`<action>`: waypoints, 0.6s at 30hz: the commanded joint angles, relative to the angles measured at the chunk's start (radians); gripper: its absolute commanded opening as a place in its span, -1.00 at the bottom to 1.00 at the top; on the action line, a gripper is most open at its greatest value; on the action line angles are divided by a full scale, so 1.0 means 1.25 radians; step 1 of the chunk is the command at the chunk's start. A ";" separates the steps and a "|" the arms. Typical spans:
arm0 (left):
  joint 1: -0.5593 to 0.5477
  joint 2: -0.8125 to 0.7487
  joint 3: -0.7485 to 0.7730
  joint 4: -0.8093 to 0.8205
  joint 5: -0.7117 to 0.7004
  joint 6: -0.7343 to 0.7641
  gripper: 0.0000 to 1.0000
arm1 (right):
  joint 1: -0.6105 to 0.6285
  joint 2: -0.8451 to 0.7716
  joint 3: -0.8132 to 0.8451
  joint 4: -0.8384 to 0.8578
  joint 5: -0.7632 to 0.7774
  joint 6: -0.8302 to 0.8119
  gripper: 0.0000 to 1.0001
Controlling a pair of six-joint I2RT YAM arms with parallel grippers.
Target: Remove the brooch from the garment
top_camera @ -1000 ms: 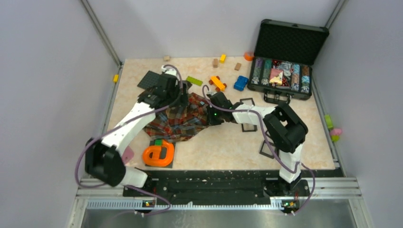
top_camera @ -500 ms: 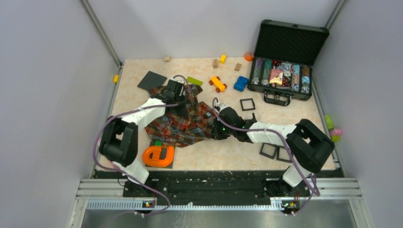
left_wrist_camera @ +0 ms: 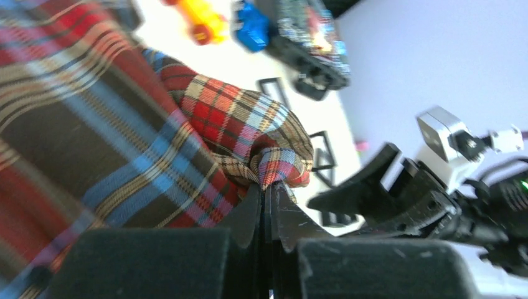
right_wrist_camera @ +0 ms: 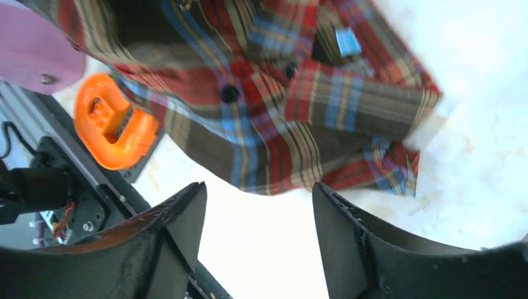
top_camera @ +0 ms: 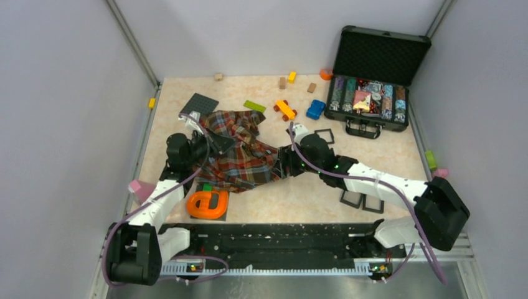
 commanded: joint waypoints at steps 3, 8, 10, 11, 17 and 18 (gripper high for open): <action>0.002 -0.008 -0.015 0.381 0.232 -0.196 -1.00 | -0.052 -0.076 0.072 0.126 -0.108 -0.061 0.43; 0.001 0.003 -0.003 0.407 0.279 -0.231 -1.00 | -0.069 -0.018 0.111 0.247 -0.183 -0.104 0.59; 0.000 0.010 0.006 0.419 0.304 -0.246 -1.00 | -0.069 0.004 0.128 0.283 -0.191 -0.153 0.68; 0.000 0.014 0.012 0.420 0.317 -0.250 -1.00 | -0.069 0.013 0.140 0.290 -0.205 -0.203 0.69; -0.006 0.012 0.043 0.357 0.346 -0.213 -1.00 | -0.097 0.070 0.269 0.230 -0.363 -0.374 0.60; -0.007 0.014 0.046 0.356 0.348 -0.211 -1.00 | -0.100 0.084 0.301 0.197 -0.390 -0.381 0.54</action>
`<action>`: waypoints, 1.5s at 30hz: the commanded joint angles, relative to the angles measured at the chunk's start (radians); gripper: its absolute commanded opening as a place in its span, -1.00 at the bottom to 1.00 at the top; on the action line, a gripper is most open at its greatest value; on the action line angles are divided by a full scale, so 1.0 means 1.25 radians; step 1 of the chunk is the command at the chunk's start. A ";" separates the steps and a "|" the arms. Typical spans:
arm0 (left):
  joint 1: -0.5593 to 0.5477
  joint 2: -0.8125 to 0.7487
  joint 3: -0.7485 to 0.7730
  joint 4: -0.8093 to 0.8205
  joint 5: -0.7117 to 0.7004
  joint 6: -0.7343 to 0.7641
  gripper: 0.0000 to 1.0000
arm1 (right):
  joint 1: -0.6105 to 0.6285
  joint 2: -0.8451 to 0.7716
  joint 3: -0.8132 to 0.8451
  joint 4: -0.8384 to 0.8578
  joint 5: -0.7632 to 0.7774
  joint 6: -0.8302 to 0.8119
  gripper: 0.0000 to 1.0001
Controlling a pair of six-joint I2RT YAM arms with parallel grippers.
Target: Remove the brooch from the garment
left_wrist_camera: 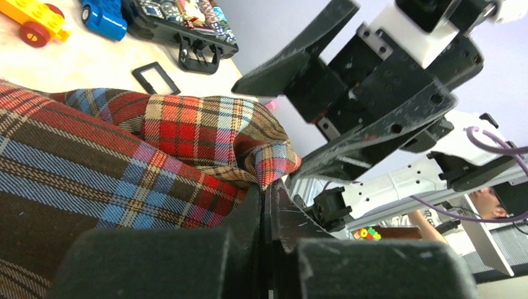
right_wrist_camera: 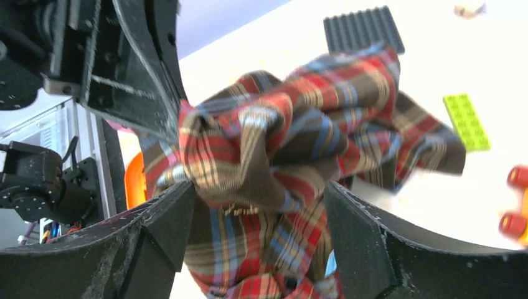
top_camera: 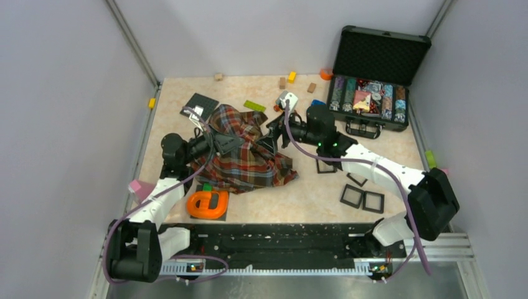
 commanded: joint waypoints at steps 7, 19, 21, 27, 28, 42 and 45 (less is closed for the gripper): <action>-0.008 0.012 0.091 0.023 0.050 0.008 -1.00 | -0.023 0.095 0.227 -0.212 -0.274 -0.225 0.31; -0.019 0.002 0.161 -0.243 -0.030 0.231 -0.92 | -0.079 0.083 0.327 -0.278 -0.282 -0.080 -1.00; -0.042 -0.018 0.187 -0.375 -0.118 0.336 -0.64 | -0.080 0.075 0.372 -0.349 -0.213 -0.040 -1.00; -0.098 -0.050 0.220 -0.499 -0.321 0.466 0.34 | -0.086 0.163 0.651 -0.721 -0.060 0.025 -1.00; -0.119 -0.052 0.233 -0.522 -0.381 0.498 0.68 | -0.097 0.199 0.727 -0.784 -0.050 0.051 -1.00; -0.249 0.167 0.292 -0.670 -0.758 0.639 -0.99 | -0.172 0.286 0.951 -0.931 0.135 0.181 -1.00; -0.253 0.135 0.333 -0.745 -0.843 0.672 -1.00 | -0.177 0.240 0.882 -0.889 0.168 0.173 -1.00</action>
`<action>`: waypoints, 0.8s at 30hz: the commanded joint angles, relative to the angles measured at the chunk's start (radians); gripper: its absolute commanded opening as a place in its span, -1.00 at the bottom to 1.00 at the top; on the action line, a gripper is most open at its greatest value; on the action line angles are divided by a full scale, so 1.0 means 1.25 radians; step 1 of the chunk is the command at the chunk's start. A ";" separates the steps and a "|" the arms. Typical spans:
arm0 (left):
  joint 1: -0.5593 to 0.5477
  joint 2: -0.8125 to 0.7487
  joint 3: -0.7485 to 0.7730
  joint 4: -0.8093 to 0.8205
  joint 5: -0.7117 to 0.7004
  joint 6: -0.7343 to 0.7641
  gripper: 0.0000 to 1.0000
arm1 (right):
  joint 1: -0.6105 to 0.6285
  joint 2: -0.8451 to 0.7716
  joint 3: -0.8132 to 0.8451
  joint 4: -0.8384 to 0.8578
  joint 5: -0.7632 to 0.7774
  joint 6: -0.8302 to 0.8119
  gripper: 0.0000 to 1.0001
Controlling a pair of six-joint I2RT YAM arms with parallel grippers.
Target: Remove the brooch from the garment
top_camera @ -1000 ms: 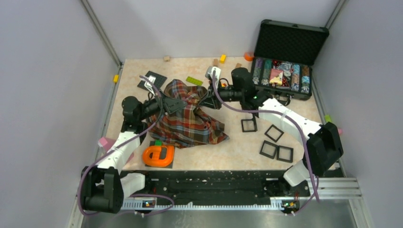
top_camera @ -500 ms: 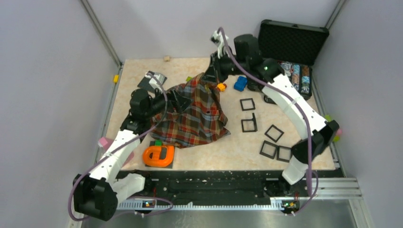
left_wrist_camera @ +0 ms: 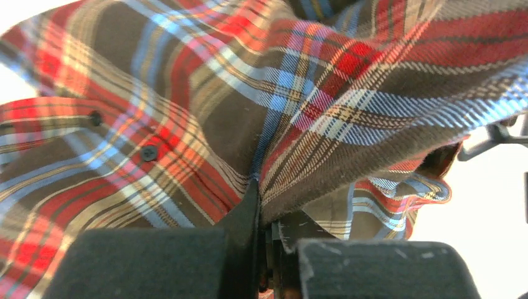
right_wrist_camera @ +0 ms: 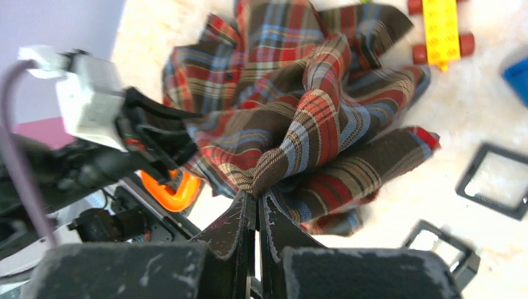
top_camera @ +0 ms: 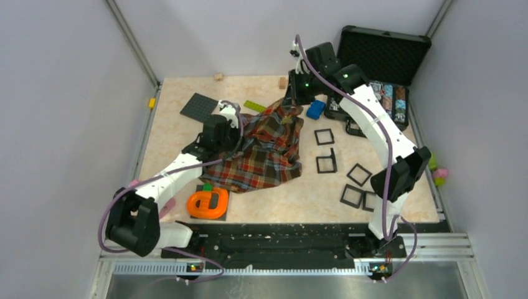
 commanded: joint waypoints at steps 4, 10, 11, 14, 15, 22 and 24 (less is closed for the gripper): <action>-0.015 -0.080 0.247 -0.252 -0.215 0.073 -1.00 | 0.004 -0.108 0.021 0.021 0.155 -0.023 -1.00; -0.176 -0.015 0.613 -0.608 -0.288 0.129 -1.00 | 0.079 -0.218 -0.065 -0.006 0.152 -0.041 -1.00; -0.199 -0.006 0.653 -0.677 -0.324 0.136 -1.00 | 0.095 -0.244 -0.091 -0.004 0.137 -0.040 -1.00; -0.215 -0.005 0.702 -0.788 -0.409 0.169 -1.00 | 0.114 -0.307 -0.149 0.020 0.057 -0.020 -1.00; -0.215 -0.008 0.700 -0.776 -0.449 0.192 -1.00 | 0.114 -0.318 -0.158 0.035 0.034 -0.009 -1.00; -0.193 0.071 0.544 -0.504 -0.476 0.420 -1.00 | 0.064 -0.197 -0.137 0.043 -0.134 0.046 -1.00; -0.172 0.145 0.527 -0.469 -0.425 0.386 -1.00 | 0.021 -0.174 -0.240 0.148 -0.214 0.090 -1.00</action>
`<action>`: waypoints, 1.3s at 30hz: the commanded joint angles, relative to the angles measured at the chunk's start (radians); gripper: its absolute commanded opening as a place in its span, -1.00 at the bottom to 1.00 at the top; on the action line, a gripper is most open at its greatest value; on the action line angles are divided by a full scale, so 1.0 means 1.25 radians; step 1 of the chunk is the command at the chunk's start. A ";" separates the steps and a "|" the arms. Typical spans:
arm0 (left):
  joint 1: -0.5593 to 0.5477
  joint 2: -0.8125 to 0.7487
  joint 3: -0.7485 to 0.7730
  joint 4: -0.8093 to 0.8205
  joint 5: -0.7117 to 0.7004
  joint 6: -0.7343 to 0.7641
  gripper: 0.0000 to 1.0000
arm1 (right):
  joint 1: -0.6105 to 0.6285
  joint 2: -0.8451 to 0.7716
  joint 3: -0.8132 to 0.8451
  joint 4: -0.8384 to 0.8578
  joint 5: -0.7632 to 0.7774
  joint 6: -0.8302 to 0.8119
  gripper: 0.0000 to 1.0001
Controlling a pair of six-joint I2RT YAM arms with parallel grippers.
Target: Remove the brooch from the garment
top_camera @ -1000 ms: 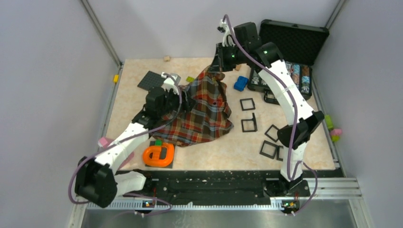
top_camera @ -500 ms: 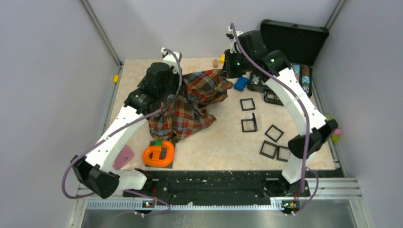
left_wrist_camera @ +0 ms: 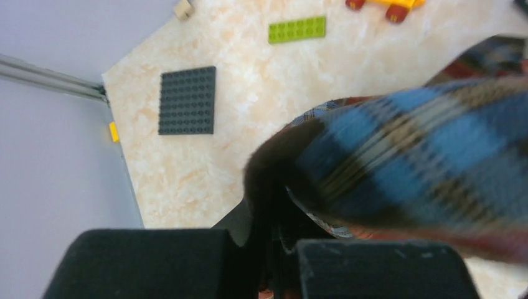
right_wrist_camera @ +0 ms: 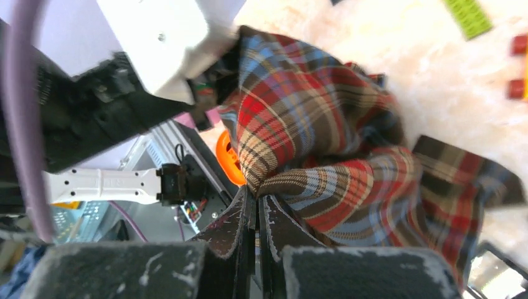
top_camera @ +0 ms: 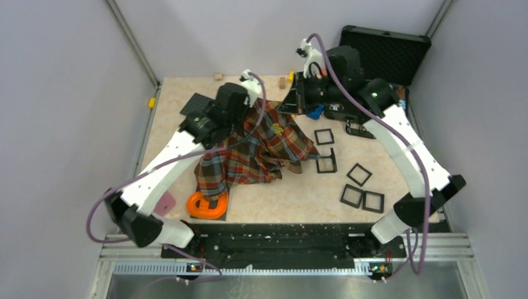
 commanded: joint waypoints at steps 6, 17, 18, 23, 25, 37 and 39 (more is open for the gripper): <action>0.065 0.269 -0.134 0.289 0.034 0.001 -1.00 | -0.140 0.189 -0.273 0.281 -0.185 0.133 -1.00; 0.168 0.350 -0.100 0.304 0.199 -0.081 0.02 | -0.176 0.376 -0.135 0.244 -0.005 0.059 -0.57; 0.169 0.333 -0.108 0.308 0.205 -0.088 0.24 | -0.175 0.349 -0.167 0.272 0.003 0.061 -0.44; 0.170 0.198 -0.178 0.386 0.275 -0.115 0.56 | -0.176 0.243 -0.249 0.308 0.032 0.031 0.19; 0.169 0.154 -0.202 0.428 0.311 -0.115 0.60 | -0.176 0.206 -0.282 0.287 0.074 0.012 0.23; 0.134 0.214 -0.100 0.344 0.466 -0.114 0.47 | -0.056 0.033 -0.712 0.509 0.061 0.053 -0.09; 0.131 0.254 -0.075 0.343 0.527 -0.119 0.47 | -0.040 0.050 -0.753 0.540 0.077 0.067 -0.33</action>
